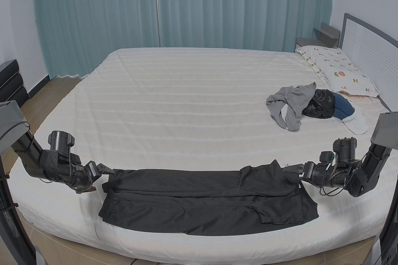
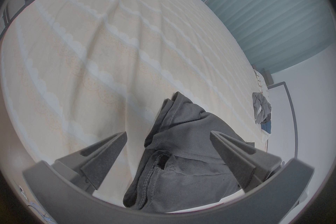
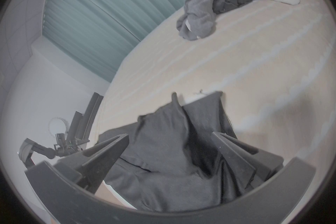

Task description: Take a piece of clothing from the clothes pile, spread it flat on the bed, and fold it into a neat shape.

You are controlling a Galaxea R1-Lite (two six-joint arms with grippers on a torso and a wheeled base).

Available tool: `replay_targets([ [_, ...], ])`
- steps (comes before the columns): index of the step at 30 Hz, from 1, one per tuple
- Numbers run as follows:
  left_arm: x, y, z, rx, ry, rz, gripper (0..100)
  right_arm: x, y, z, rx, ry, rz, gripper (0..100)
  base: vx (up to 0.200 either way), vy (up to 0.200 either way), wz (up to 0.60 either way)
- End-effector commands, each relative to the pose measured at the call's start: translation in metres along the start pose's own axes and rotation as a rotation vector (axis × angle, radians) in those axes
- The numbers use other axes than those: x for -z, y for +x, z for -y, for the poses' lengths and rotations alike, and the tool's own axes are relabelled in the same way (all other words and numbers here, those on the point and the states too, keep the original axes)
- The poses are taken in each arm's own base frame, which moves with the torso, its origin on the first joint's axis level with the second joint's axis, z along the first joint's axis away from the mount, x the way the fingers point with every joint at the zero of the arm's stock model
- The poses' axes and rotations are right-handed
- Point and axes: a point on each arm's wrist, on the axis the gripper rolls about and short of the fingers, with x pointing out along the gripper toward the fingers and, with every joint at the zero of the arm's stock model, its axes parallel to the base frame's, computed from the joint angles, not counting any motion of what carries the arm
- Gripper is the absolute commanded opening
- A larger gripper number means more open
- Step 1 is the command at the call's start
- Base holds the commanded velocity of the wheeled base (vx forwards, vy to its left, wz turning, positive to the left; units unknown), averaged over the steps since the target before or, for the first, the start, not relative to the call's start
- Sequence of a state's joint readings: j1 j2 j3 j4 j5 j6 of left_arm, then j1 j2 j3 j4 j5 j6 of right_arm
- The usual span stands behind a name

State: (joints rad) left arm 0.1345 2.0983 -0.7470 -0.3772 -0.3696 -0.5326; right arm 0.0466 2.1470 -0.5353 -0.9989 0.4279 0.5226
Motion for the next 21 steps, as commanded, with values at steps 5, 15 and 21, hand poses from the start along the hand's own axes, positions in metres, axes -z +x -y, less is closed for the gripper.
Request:
replay_targets([
  [5, -0.005, 0.000, 0.001, 0.010, -0.065, 0.019, 100, 0.001, 0.019, -0.009, -0.023, -0.016, -0.031, 100, 0.000, 0.000, 0.00],
  [15, -0.006, -0.001, 0.000, 0.015, -0.075, 0.019, 100, 0.013, 0.041, 0.015, 0.028, 0.015, -0.086, 100, 0.000, 0.000, 0.00],
  [21, -0.005, -0.002, 0.000, 0.013, -0.077, 0.017, 100, 0.017, 0.041, 0.018, 0.037, 0.014, -0.099, 0, 0.000, 0.000, 0.00],
])
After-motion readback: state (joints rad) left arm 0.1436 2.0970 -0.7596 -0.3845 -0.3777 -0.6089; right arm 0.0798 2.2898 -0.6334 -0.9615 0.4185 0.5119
